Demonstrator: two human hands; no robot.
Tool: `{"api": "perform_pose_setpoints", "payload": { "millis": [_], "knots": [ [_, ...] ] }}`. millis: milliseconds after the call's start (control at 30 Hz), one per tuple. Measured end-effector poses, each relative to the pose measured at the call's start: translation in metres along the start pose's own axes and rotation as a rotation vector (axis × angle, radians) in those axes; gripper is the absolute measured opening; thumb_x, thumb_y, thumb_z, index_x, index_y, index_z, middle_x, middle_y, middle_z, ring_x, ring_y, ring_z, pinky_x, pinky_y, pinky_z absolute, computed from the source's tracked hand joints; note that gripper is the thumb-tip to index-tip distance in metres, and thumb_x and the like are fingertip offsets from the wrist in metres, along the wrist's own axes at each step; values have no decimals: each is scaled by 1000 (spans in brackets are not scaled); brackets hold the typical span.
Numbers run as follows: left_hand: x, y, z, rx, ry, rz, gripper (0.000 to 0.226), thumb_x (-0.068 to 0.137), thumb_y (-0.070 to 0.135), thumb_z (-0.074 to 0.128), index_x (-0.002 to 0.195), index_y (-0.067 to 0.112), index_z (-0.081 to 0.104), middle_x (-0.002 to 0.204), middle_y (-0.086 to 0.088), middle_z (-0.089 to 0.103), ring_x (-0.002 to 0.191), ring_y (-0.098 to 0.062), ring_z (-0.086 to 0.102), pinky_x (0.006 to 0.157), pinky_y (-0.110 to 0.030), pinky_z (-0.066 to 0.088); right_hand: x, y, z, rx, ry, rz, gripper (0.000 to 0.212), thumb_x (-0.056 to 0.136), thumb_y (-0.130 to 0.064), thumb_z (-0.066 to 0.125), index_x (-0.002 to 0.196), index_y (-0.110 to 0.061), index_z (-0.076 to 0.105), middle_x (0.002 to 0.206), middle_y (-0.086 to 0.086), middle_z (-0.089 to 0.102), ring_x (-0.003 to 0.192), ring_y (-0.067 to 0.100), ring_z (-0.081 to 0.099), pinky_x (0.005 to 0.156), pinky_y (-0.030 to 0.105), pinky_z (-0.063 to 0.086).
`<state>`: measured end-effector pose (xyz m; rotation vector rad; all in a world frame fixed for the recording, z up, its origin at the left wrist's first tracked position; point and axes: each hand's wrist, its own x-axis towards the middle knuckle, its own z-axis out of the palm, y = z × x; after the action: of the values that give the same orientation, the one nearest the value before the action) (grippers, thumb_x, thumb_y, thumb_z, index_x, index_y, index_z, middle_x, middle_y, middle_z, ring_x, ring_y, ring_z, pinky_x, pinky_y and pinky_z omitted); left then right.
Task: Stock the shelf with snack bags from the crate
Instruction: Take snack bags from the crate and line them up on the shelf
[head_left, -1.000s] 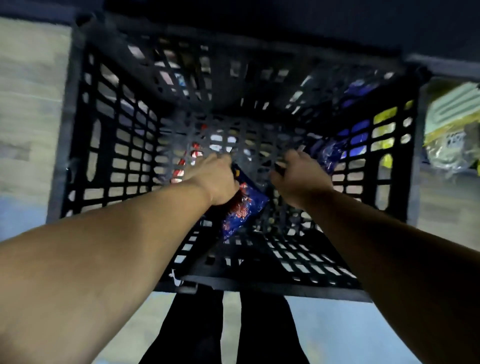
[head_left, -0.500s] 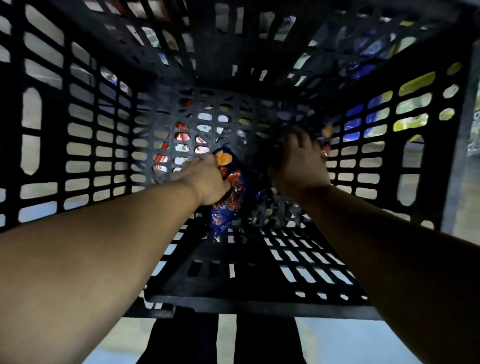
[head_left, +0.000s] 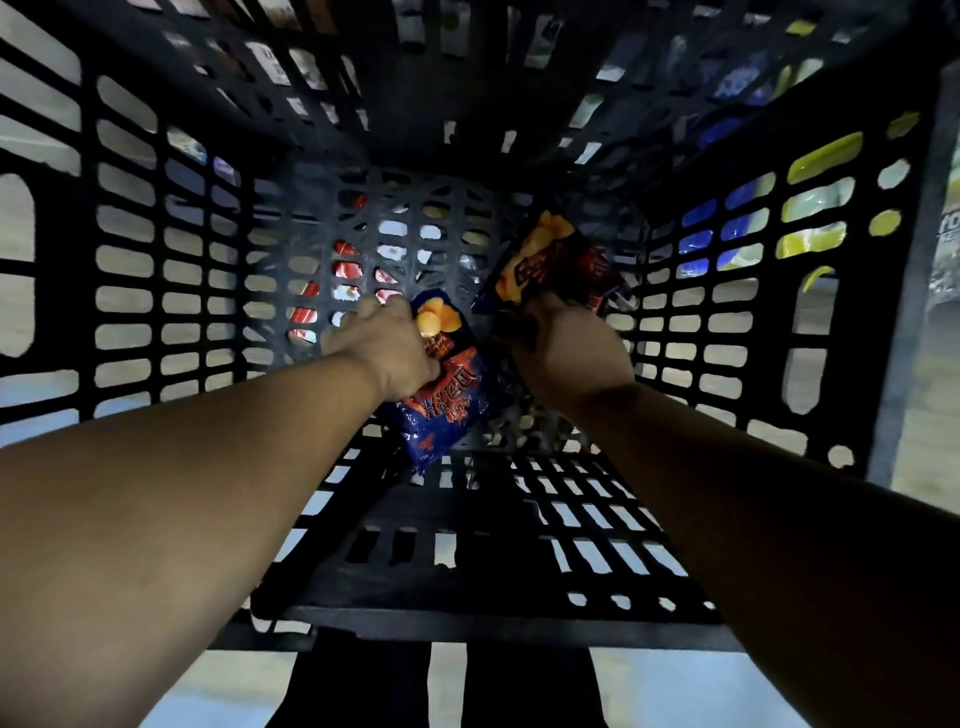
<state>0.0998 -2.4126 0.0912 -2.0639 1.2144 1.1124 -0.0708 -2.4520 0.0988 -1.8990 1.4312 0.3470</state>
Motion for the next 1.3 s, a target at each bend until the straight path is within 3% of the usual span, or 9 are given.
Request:
{"api": "perform_pose_setpoints", "payload": {
  "millis": [167,300,400,500,667,767,933,1167,1300],
  "knots": [
    [5,-6,-1,-65,41,40,72,84,45,67,139,16,31,137,-10,42,125,-30,44,101,-44,37,12,9,-7,49,194,71,41,95,-29,51,132,-13,46,137,12,42,116,33,51,96,41,44],
    [8,-12,-1,-134,39,33,65,84,43,68,132,18,33,121,-7,57,112,-30,54,92,-39,39,36,20,-5,187,389,343,69,82,-73,48,133,-26,44,136,5,43,127,29,36,108,45,31],
    [10,-17,-1,-180,34,39,63,85,39,69,133,19,32,119,-4,58,107,-28,55,88,-37,39,54,32,4,387,277,313,73,81,-74,40,131,-23,57,131,4,57,115,19,48,92,17,37],
    [12,-21,-3,-221,36,64,63,85,34,70,134,20,32,110,-1,58,94,-21,52,80,-32,39,56,33,-1,518,284,408,62,75,-85,42,109,-39,67,100,-11,71,98,17,65,87,32,49],
    [19,-22,-6,-281,-3,71,62,85,31,70,133,22,32,110,-2,57,92,-20,50,74,-30,35,64,28,0,879,-60,103,23,91,-40,57,76,-24,62,65,-9,56,53,10,50,48,25,41],
    [20,-23,-10,-448,11,-13,71,89,31,67,142,13,24,125,-10,52,103,-24,51,83,-29,38,62,30,-2,808,-142,40,29,95,-47,50,79,-24,54,67,-7,47,52,7,41,50,23,31],
    [12,-28,-12,-600,51,-210,70,96,40,55,141,1,19,134,-16,50,116,-27,51,96,-30,37,46,23,-17,635,-147,52,28,100,-9,46,75,-19,55,46,-15,55,38,-5,49,47,15,41],
    [-5,-17,-12,-548,-260,-346,42,104,44,29,108,7,48,90,-17,62,71,-29,59,59,-35,48,44,7,-8,279,-56,155,33,77,-55,44,84,-33,67,66,-6,69,60,17,66,65,41,57],
    [-13,-15,-19,-277,-376,-232,46,101,51,33,95,9,50,83,-14,61,67,-28,62,65,-33,54,41,12,-5,34,17,221,50,69,-73,31,99,-42,56,87,-13,64,86,17,61,83,46,48]
  ]
}}
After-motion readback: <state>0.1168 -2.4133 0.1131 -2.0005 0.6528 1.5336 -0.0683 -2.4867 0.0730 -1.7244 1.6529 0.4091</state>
